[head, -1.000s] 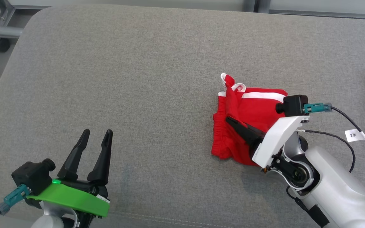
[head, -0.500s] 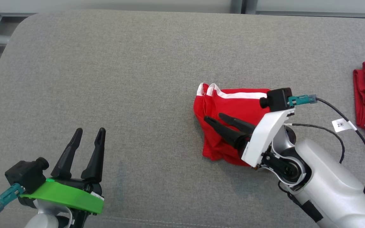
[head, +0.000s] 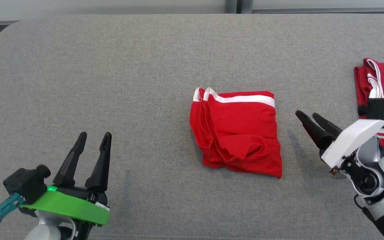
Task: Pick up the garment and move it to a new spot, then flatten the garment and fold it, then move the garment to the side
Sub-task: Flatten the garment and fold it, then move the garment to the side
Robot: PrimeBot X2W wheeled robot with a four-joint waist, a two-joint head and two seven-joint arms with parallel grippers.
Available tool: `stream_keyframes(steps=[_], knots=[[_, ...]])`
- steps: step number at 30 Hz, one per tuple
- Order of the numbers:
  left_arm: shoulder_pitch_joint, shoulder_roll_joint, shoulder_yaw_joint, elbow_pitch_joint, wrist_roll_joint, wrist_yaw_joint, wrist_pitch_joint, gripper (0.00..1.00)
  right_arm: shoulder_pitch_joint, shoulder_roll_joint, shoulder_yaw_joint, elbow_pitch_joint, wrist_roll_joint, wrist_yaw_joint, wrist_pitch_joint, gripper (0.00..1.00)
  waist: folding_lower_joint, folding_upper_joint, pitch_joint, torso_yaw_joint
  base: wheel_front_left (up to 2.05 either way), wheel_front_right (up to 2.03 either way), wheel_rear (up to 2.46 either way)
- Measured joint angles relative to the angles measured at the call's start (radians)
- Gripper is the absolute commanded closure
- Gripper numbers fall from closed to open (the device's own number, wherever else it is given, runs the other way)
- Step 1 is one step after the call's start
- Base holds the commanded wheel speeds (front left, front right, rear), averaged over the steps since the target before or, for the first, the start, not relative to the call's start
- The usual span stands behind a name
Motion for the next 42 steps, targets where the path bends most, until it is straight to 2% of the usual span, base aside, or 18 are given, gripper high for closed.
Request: stream_keyframes(steps=[4,7,17,24,25,26,28,30,36,42], knots=[[-0.001,0.000,-0.006,-0.003,0.003,0.000,0.001,0.00,0.051,0.024,-0.009,0.026,0.045,0.002,-0.018,0.00,0.0000,0.0000,0.015,0.002,0.00,0.00,0.00],[-0.001,0.000,-0.008,-0.004,0.003,0.000,0.001,0.00,0.063,0.054,-0.010,0.033,0.080,0.021,-0.026,0.00,0.0000,0.0000,0.026,0.009,0.00,0.00,0.00],[-0.019,-0.001,-0.013,-0.004,0.014,0.000,0.002,0.00,0.053,0.103,-0.011,0.100,0.118,0.063,-0.042,0.00,0.0000,0.0000,0.047,0.033,0.00,0.00,0.00],[-0.031,-0.012,-0.034,-0.002,0.021,0.000,0.011,0.00,0.026,0.126,-0.003,0.142,0.144,0.081,-0.026,0.00,0.0000,0.0000,0.049,0.052,0.00,0.00,0.00],[-0.037,-0.012,-0.034,-0.001,0.021,-0.001,0.011,0.00,0.020,0.128,-0.003,0.147,0.151,0.081,-0.022,0.18,0.0000,0.0000,0.050,0.055,0.00,0.00,0.00],[-0.043,-0.013,-0.034,0.000,0.020,-0.001,0.011,0.00,0.015,0.132,-0.004,0.153,0.160,0.084,-0.017,0.55,0.0000,0.0000,0.050,0.059,0.00,0.00,0.00],[-0.048,-0.016,-0.035,0.002,0.020,-0.001,0.011,0.00,0.008,0.137,-0.007,0.164,0.183,0.088,-0.009,0.71,0.0000,0.0000,0.049,0.066,0.00,0.00,0.00],[-0.048,-0.020,-0.037,0.007,0.020,-0.002,0.011,0.00,0.001,0.141,-0.010,0.173,0.201,0.091,0.002,1.00,0.0000,0.0000,0.047,0.072,0.00,0.00,0.00],[-0.049,-0.041,-0.037,0.030,0.020,-0.002,0.010,0.00,-0.011,0.148,-0.007,0.175,0.242,0.109,0.047,1.00,0.0000,0.0000,0.031,0.085,0.00,0.00,0.00],[-0.049,-0.046,-0.031,0.042,0.020,-0.002,0.001,0.00,-0.073,0.091,0.020,0.117,0.232,0.121,0.108,1.00,0.0000,0.0000,0.006,0.086,0.00,0.00,0.00]])
